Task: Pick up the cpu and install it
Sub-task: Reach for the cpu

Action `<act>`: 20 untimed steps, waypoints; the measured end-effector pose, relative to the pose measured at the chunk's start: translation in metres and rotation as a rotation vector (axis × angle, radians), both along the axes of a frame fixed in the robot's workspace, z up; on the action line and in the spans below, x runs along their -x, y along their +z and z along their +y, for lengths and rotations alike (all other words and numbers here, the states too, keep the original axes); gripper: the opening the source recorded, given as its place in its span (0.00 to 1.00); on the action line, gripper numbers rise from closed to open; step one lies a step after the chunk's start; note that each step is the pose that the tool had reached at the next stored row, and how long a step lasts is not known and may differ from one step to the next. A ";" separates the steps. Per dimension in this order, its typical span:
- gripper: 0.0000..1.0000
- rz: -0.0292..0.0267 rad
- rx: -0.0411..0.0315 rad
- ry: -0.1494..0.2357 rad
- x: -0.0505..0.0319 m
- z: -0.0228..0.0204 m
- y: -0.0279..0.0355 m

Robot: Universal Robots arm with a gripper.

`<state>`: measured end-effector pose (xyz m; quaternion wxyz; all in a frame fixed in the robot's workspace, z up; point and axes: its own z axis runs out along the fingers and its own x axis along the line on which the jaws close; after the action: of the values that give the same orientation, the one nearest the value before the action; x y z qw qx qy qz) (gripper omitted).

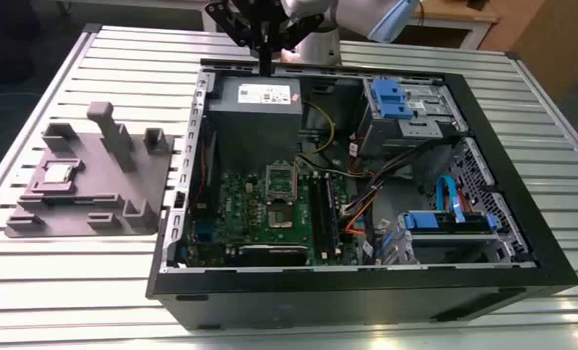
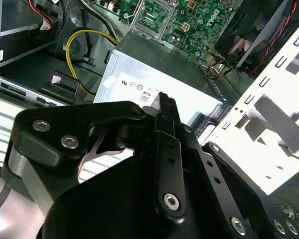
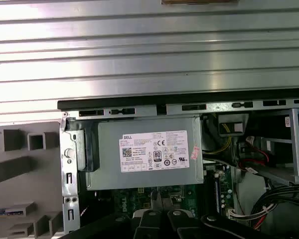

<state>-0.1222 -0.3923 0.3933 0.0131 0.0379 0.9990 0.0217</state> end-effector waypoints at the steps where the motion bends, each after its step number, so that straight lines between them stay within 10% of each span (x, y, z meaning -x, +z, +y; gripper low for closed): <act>1: 0.11 0.0000 0.0000 0.000 0.0000 0.0000 0.0000; 20: 0.11 0.0000 0.0000 0.000 0.0049 0.0002 0.0000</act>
<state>-0.1271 -0.3921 0.3933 0.0131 0.0379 0.9990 0.0217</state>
